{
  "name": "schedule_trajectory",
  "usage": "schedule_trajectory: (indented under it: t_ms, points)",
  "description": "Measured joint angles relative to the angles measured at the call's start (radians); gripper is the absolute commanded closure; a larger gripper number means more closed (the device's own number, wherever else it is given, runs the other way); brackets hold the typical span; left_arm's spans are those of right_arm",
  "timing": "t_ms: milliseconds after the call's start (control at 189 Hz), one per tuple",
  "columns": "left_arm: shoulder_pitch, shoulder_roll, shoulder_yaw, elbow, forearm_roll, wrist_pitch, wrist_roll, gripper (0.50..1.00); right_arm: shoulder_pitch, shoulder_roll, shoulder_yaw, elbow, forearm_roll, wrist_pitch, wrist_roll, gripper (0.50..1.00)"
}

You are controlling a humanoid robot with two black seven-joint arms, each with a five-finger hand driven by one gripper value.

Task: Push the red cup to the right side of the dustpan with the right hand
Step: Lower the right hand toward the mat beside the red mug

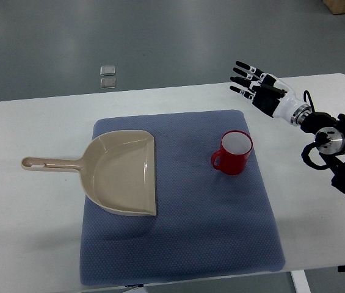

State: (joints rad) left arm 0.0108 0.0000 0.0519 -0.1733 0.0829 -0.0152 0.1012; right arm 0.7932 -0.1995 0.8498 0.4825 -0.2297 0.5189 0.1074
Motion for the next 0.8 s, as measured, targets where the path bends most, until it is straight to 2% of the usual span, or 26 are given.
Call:
schedule_trajectory:
  t_ms: [317, 624, 799]
  points:
    - [-0.002, 0.0, -0.001, 0.0, -0.001, -0.001, 0.0, 0.5, 0.0, -0.008, 0.0, 0.0, 0.001, 0.011, 0.0, 0.566]
    - [-0.002, 0.0, -0.002, 0.0, -0.002, 0.0, 0.0, 0.5, -0.014, -0.07, -0.002, 0.006, 0.0, 0.085, 0.001, 0.566]
    - [-0.001, 0.0, -0.003, 0.0, -0.002, 0.0, 0.0, 0.5, -0.076, -0.155, -0.002, 0.007, -0.003, 0.092, 0.057, 0.566]
